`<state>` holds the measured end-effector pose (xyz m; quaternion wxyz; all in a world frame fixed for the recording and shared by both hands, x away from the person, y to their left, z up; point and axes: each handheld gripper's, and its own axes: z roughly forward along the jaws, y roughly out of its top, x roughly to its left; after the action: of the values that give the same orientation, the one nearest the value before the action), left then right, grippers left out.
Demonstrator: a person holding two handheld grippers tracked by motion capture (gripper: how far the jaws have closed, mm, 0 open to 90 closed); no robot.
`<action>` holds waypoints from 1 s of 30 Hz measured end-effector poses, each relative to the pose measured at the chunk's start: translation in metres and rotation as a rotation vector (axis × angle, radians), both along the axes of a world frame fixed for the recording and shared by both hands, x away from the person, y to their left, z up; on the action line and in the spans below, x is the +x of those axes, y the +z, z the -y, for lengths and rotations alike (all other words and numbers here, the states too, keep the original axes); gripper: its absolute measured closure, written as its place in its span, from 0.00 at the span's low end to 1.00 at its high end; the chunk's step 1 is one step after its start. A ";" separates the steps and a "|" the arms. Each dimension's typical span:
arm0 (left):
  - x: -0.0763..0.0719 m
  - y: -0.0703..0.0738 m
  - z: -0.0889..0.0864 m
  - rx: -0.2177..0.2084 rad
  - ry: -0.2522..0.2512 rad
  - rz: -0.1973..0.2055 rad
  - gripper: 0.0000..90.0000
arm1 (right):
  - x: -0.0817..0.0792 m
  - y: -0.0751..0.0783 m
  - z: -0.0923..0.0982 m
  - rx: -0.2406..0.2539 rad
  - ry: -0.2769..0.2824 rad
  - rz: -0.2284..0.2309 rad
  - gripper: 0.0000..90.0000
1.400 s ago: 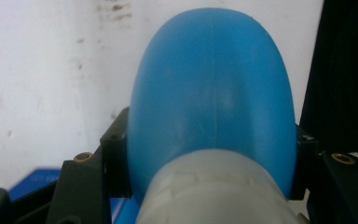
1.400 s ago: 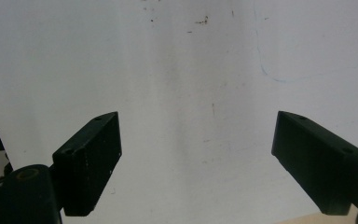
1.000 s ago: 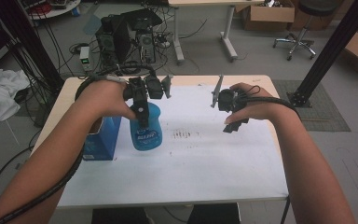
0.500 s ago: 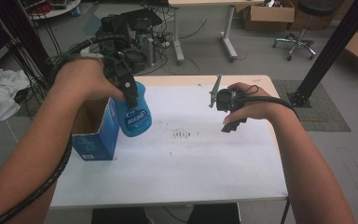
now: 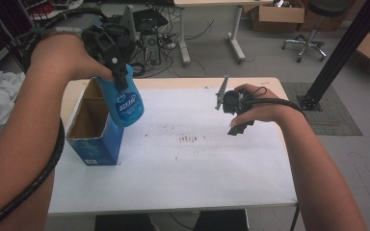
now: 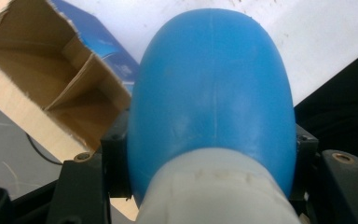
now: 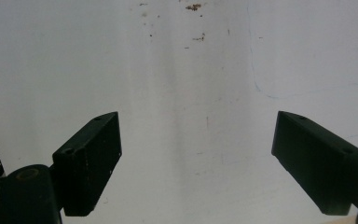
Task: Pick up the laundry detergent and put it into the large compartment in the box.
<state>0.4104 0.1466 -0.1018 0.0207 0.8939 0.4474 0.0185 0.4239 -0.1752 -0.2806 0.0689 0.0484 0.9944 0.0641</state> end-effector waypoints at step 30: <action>0.010 0.024 -0.086 0.046 0.453 0.040 0.43 | 0.003 -0.004 -0.012 0.014 0.044 0.005 0.18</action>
<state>0.4200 0.2330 -0.0779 0.0044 0.7703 0.6357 0.0505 0.4268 -0.1634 -0.2844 0.0698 0.0268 0.9946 0.0725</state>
